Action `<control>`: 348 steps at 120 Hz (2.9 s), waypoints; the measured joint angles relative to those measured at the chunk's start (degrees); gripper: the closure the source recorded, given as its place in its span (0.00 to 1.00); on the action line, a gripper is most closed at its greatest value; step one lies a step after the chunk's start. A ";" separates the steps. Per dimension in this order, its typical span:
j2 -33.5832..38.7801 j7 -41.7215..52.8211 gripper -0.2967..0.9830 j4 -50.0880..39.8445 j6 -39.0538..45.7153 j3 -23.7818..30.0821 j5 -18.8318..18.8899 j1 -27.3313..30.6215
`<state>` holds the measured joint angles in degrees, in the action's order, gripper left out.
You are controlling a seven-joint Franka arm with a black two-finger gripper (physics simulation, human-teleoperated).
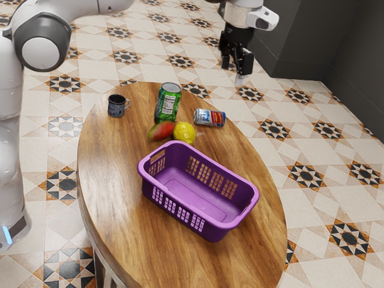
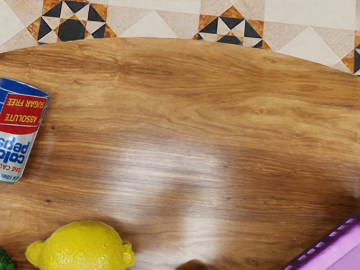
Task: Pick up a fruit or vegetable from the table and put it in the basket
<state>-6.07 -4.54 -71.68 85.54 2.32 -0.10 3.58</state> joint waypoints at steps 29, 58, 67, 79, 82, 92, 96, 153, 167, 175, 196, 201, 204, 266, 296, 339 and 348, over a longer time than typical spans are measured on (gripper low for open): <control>-0.26 0.06 0.24 0.02 -1.04 -0.28 0.29 0.48; -2.66 8.82 0.24 -3.85 -2.57 -0.26 -0.13 1.66; -4.11 14.24 0.24 -6.91 -0.09 -0.17 1.31 2.05; -4.92 22.67 0.24 -11.46 4.72 -0.20 3.34 2.17; -5.07 24.83 0.24 -12.29 5.89 -0.21 3.75 2.23; -5.14 32.70 0.24 -15.25 9.81 -0.21 4.57 3.05; -5.14 35.97 0.24 -15.78 11.07 -0.22 4.76 3.25; -10.46 73.52 0.24 -19.76 23.87 0.65 4.14 3.38; -11.32 79.31 0.24 -20.81 25.92 0.66 3.54 3.44; -11.97 82.15 0.24 -20.94 26.73 0.66 3.17 3.45; -12.51 88.25 0.24 -21.99 27.91 0.62 2.00 3.44; -12.47 89.45 0.24 -22.06 28.08 0.43 1.84 3.50; -12.49 90.14 0.24 -22.08 28.16 0.36 1.76 3.87; -12.60 99.31 0.24 -21.67 29.75 0.65 -0.59 9.58; -11.76 101.27 0.24 -21.84 27.78 0.75 -1.20 9.31; -5.86 102.66 0.24 -21.40 17.88 0.33 -1.25 9.67; -4.96 102.84 0.24 -21.41 15.73 0.38 -1.25 9.65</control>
<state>-11.03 98.30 -93.09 101.27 2.71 -1.35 13.24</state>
